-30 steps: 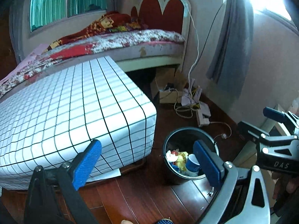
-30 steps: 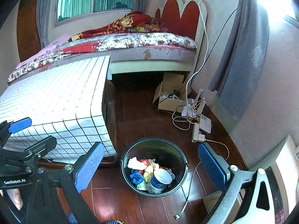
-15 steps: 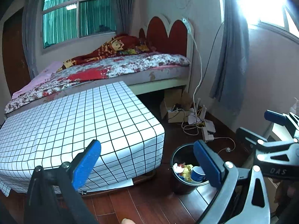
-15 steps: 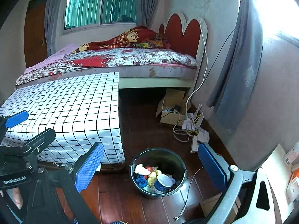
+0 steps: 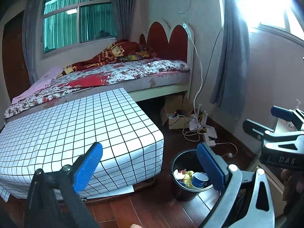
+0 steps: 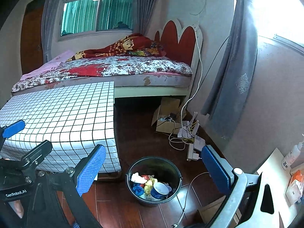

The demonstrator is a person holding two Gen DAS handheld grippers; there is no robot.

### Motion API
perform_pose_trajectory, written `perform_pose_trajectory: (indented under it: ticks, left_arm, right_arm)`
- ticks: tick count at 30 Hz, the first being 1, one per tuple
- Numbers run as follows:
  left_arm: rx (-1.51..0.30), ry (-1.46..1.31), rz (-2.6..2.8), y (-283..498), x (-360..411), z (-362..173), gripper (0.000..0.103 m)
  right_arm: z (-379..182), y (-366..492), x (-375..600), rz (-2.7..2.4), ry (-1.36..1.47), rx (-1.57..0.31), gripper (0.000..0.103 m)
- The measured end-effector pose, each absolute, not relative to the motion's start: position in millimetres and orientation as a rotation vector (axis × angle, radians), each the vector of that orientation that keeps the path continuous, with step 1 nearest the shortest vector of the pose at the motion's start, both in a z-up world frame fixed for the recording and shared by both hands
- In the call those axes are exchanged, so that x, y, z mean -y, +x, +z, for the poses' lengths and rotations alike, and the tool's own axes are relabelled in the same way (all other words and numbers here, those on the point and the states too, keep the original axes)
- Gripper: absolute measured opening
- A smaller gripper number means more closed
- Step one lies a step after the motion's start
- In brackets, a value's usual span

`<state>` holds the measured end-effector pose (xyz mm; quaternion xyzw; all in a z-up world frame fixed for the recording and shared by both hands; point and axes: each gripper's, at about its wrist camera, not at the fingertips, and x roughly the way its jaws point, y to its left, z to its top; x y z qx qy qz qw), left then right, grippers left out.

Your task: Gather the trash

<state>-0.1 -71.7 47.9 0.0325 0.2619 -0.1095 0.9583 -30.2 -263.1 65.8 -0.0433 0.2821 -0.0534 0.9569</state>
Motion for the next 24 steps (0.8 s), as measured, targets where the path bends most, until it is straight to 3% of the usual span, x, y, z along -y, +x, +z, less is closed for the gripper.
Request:
perform_pose_trajectory:
  ticks: [24]
  left_arm:
    - [-0.546, 0.059, -0.238, -2.9, 74.6, 48.8, 0.1]
  right_arm:
    - [66.0, -30.7, 262.9, -0.111, -0.086, -0.584, 0.102]
